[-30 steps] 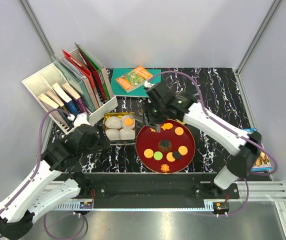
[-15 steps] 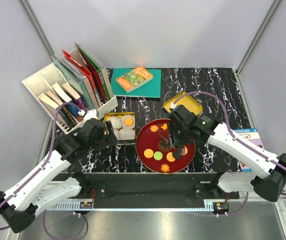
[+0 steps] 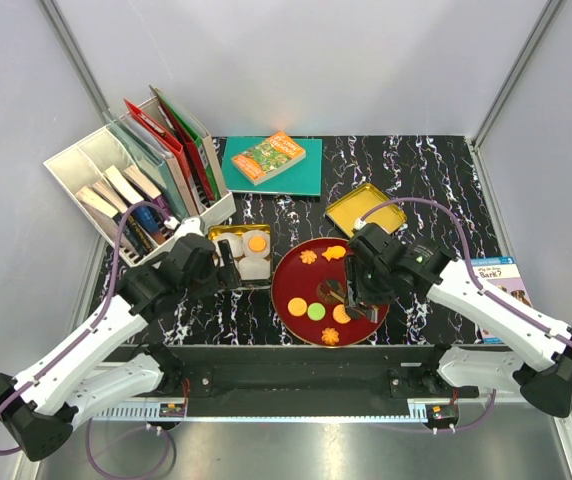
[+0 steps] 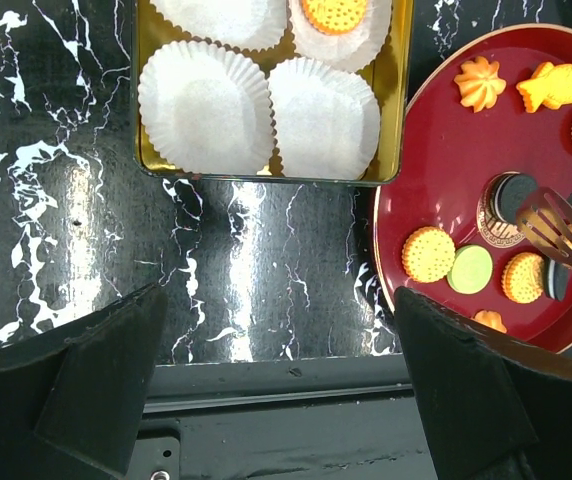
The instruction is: Pack the cookies
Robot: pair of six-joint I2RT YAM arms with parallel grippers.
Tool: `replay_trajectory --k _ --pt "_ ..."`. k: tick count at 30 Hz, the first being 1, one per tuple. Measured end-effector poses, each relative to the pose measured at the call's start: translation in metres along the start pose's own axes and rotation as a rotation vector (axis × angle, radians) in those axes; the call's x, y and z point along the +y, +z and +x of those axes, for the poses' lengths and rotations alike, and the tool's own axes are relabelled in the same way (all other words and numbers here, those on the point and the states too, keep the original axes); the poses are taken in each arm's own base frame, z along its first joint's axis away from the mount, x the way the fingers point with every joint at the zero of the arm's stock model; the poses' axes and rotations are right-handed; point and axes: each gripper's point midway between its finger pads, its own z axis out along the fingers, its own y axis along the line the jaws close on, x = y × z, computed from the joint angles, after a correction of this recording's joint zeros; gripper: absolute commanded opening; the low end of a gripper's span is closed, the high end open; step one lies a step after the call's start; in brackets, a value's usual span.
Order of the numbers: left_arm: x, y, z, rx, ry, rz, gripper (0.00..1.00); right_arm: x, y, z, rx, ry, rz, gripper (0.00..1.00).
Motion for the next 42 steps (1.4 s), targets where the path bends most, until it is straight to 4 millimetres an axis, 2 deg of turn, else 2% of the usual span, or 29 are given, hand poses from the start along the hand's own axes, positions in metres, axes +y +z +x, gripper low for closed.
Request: replay_trajectory --k 8,14,21,28,32,37,42 --pt "0.002 0.003 0.004 0.006 0.004 0.000 0.99 0.007 0.014 0.002 0.031 -0.001 -0.009 0.54" --pt "0.003 0.003 0.007 0.012 0.005 0.002 0.99 0.002 0.031 0.011 0.069 -0.003 0.020 0.49" --pt "0.003 0.003 0.007 0.012 0.005 0.003 0.99 -0.001 0.034 0.014 0.076 -0.001 0.026 0.38" --pt "0.003 0.003 0.006 0.011 0.005 0.005 0.99 0.001 0.032 0.012 0.071 0.003 0.023 0.35" --pt "0.003 0.002 0.006 0.008 0.004 0.007 0.99 0.016 0.014 -0.007 0.026 0.002 -0.018 0.35" --pt "0.003 0.000 0.005 0.000 0.001 0.012 0.99 0.052 -0.020 -0.051 -0.084 -0.016 -0.112 0.33" --pt "0.008 -0.005 0.003 -0.019 -0.002 0.001 0.99 0.070 -0.029 -0.074 -0.118 -0.048 -0.138 0.33"
